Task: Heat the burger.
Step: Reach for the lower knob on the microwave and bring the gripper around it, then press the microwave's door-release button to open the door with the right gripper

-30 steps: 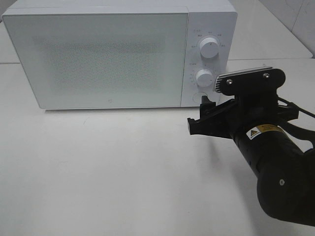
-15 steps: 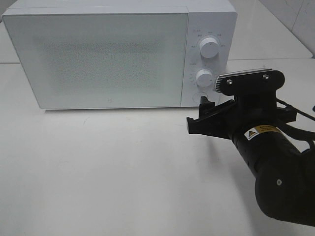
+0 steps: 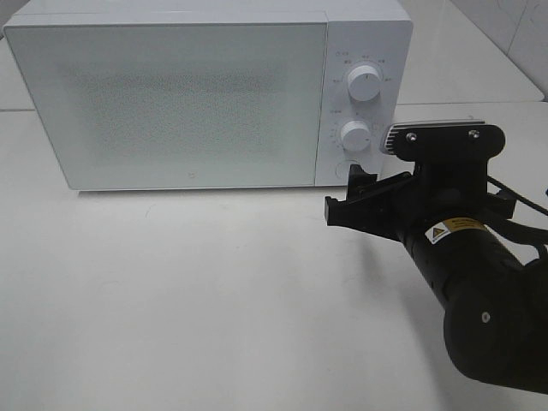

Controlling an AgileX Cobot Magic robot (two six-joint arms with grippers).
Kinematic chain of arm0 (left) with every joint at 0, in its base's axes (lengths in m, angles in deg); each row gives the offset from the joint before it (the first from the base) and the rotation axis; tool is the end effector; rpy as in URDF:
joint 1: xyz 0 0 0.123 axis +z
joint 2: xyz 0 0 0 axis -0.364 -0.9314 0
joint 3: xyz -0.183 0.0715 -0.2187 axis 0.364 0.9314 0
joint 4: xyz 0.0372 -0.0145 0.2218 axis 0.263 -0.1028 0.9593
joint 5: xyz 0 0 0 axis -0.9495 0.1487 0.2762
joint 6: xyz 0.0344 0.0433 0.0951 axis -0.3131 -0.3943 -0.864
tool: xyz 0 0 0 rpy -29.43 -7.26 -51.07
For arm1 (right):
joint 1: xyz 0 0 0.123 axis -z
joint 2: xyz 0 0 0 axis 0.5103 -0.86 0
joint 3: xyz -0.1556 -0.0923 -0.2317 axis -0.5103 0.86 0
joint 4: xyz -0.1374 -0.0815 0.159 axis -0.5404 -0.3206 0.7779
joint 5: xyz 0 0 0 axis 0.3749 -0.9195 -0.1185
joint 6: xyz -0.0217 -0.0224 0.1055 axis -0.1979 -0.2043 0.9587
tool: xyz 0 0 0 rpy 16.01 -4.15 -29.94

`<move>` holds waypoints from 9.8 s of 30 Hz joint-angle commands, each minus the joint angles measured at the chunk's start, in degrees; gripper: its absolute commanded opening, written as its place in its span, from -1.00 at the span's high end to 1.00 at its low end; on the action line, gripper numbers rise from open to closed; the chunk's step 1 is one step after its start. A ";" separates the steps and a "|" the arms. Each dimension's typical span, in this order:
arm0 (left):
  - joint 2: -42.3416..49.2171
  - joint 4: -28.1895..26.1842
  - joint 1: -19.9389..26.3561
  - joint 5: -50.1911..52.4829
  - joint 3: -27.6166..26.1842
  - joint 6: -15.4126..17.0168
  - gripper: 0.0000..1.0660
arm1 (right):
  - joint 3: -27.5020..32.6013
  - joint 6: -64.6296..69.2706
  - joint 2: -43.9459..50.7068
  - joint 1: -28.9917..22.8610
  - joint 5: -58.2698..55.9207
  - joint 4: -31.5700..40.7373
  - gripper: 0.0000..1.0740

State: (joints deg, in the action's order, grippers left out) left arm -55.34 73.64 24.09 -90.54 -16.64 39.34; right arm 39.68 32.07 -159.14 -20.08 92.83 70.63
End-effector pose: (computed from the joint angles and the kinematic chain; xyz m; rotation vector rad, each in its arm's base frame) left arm -0.0229 -0.0085 0.2600 0.0069 2.0253 -0.0298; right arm 0.2261 0.1362 0.1835 0.0509 1.7380 -0.0695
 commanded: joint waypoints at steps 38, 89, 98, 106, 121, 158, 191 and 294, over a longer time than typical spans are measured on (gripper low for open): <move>1.43 -0.06 0.11 -0.23 0.06 0.29 -0.88 | -22.63 -8.19 -17.02 8.71 10.89 -0.69 -0.41; 1.43 -0.06 0.11 -0.23 0.06 0.29 -0.88 | -25.61 -6.88 -19.25 9.40 10.60 1.15 -0.41; 1.43 -0.06 0.11 -0.23 0.06 0.29 -0.88 | -25.61 -6.88 -20.57 9.45 10.60 1.49 -0.41; 1.43 -0.06 0.11 -0.23 0.06 0.29 -0.88 | -25.95 -5.84 -20.91 9.51 10.77 1.60 -0.41; 1.43 -0.06 0.11 -0.23 0.06 0.29 -0.88 | -27.16 -7.10 -21.08 10.43 10.77 1.09 -0.41; 1.43 -0.06 0.11 -0.23 0.06 0.29 -0.88 | -27.16 -7.51 -21.08 10.43 10.71 0.69 0.95; 1.43 -0.06 0.11 -0.23 0.06 0.29 -0.88 | -27.16 19.65 -21.08 10.43 4.58 -5.50 0.96; 1.43 -0.06 0.11 -0.23 0.06 0.29 -0.88 | -15.81 82.68 -14.73 10.60 4.70 -16.90 -0.35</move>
State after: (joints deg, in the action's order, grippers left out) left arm -55.34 73.64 24.09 -90.54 -16.64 39.34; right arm 23.58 116.41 -174.72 -9.48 92.94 55.11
